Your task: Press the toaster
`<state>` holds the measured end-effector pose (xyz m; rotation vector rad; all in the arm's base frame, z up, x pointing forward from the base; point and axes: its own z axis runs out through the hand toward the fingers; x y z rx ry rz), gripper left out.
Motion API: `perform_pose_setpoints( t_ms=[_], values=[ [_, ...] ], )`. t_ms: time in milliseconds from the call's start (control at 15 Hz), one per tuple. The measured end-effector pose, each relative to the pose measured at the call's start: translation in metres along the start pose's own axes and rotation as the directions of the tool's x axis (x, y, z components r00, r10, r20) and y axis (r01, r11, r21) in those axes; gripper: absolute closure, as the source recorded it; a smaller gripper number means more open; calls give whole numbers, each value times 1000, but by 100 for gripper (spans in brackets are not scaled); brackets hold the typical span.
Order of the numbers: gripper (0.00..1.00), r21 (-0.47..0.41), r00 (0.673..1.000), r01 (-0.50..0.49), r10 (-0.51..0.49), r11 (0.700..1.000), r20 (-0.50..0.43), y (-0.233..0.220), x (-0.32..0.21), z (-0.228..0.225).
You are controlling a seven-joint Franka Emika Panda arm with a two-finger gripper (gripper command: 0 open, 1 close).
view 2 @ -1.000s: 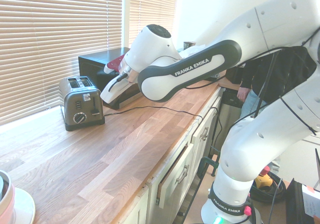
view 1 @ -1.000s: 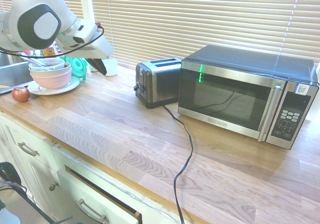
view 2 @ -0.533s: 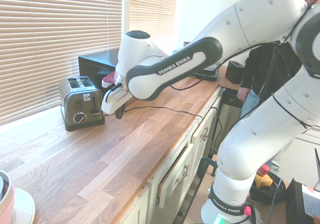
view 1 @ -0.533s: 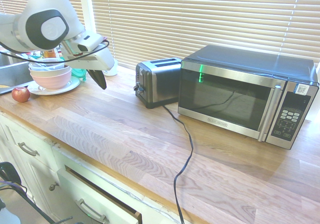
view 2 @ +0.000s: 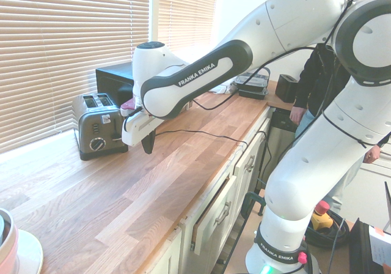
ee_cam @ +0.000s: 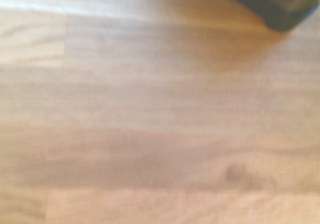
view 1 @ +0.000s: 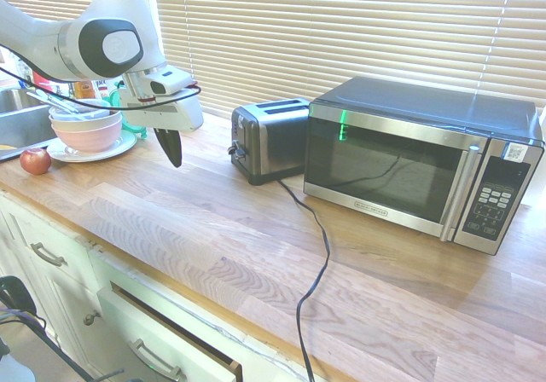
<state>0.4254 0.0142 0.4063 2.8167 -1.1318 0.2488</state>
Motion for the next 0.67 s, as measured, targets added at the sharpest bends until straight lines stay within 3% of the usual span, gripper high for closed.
perform_pose_setpoints(
  t_ms=[200, 667],
  values=[
    [0, -46, 998, -8, 10, 999, 55, 4, 4, 18],
    [0, -44, 999, -11, 14, 999, 50, 2, 13, 14]
  ],
)
